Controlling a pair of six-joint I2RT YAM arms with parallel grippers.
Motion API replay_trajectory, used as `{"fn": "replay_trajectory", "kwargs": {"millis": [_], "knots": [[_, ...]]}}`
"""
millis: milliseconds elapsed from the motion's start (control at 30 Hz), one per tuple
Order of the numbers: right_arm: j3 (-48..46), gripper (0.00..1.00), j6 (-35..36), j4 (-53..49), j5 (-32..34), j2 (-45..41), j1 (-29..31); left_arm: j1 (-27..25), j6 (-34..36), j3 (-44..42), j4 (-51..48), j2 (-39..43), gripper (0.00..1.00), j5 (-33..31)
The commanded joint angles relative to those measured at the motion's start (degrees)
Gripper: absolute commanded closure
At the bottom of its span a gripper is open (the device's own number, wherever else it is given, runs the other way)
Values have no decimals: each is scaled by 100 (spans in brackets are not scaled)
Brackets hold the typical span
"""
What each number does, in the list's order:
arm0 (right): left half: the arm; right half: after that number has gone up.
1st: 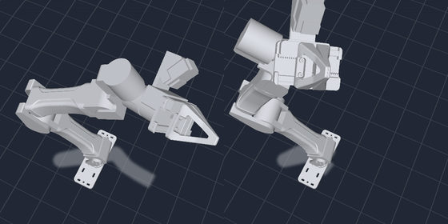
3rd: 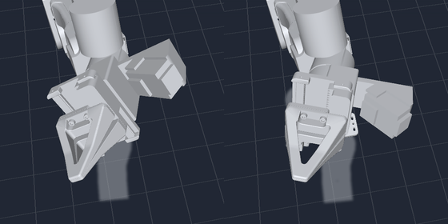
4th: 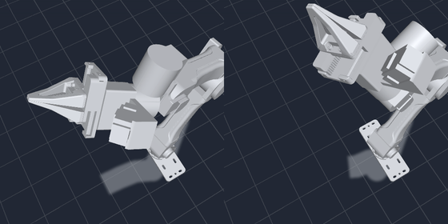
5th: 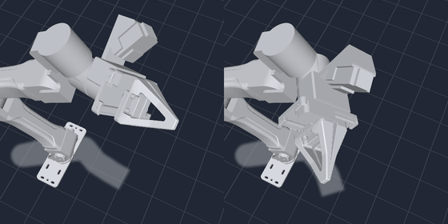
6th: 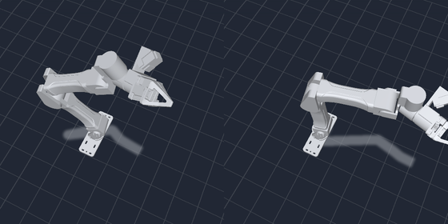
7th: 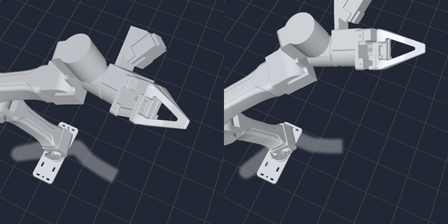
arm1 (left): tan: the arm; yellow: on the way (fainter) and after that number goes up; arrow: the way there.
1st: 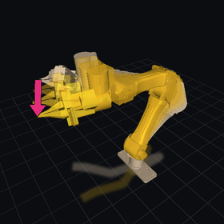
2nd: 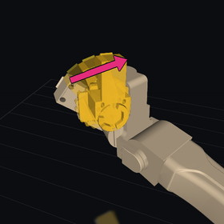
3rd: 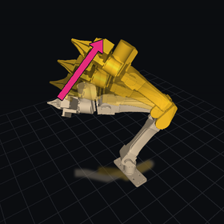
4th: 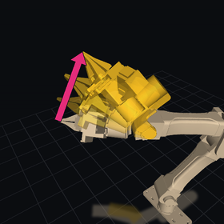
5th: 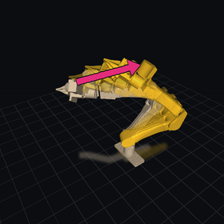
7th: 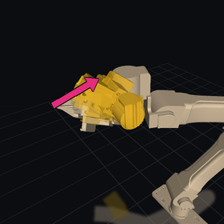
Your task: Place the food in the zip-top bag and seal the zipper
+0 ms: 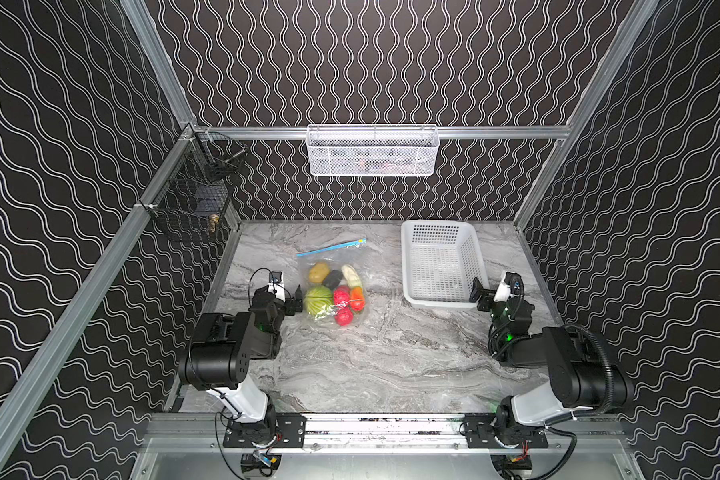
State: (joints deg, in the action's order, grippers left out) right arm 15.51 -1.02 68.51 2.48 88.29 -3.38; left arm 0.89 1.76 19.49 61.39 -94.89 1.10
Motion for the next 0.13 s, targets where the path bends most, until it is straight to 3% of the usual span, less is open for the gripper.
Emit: {"fn": "replay_trajectory", "kwargs": {"millis": [0, 100], "knots": [[7, 1, 93, -147, -2, 20, 12, 0, 6, 24, 23, -3, 1, -14], [-20, 1, 93, -105, 2, 12, 12, 3, 4, 28, 23, -4, 1, -14]]}}
